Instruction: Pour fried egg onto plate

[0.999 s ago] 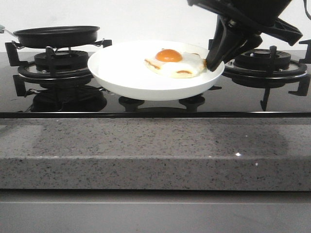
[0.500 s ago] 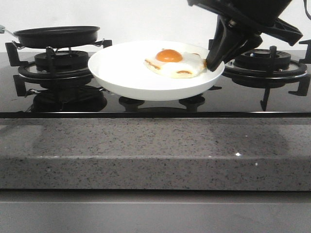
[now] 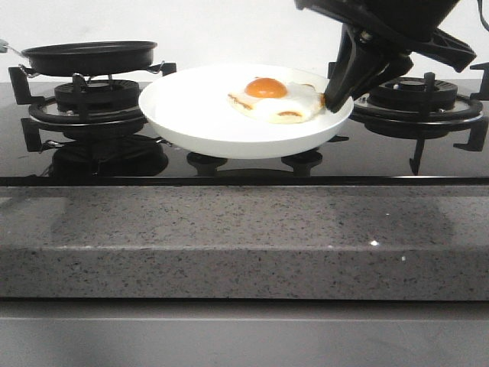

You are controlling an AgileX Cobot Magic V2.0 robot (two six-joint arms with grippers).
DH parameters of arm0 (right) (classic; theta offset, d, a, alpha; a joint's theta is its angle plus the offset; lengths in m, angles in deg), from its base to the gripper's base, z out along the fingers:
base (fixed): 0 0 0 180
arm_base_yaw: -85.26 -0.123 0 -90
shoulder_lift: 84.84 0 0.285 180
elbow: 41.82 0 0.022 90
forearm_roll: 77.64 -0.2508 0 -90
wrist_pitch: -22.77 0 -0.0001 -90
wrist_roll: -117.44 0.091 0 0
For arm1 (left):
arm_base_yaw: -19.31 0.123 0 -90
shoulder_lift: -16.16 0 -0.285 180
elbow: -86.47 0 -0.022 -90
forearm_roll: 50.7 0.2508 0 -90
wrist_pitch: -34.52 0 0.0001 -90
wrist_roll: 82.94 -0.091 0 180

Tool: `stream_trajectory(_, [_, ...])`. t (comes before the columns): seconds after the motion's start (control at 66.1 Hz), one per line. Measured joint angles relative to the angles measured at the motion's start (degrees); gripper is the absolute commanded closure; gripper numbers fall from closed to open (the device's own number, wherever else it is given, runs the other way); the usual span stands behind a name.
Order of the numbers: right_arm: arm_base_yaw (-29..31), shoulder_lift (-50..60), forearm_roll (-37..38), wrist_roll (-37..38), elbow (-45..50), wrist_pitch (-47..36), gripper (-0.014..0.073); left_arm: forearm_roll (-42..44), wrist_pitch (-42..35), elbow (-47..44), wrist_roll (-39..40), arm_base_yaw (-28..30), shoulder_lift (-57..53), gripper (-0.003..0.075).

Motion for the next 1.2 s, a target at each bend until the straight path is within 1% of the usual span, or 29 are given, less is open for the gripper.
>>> stream_trajectory(0.227, [0.0,0.0,0.0,0.0,0.0,0.0,0.0660,0.1,-3.2,-13.1,0.0,0.0,-10.9,0.0206])
stream_trajectory(0.424, [0.0,0.0,0.0,0.0,0.0,0.0,0.0660,0.1,-6.3,-19.4,0.1,0.0,-16.5,0.0206])
stream_trajectory(1.196, [0.0,0.0,0.0,0.0,-0.1,0.0,0.0660,0.1,-7.1,-20.4,0.2,0.0,-16.8,0.0206])
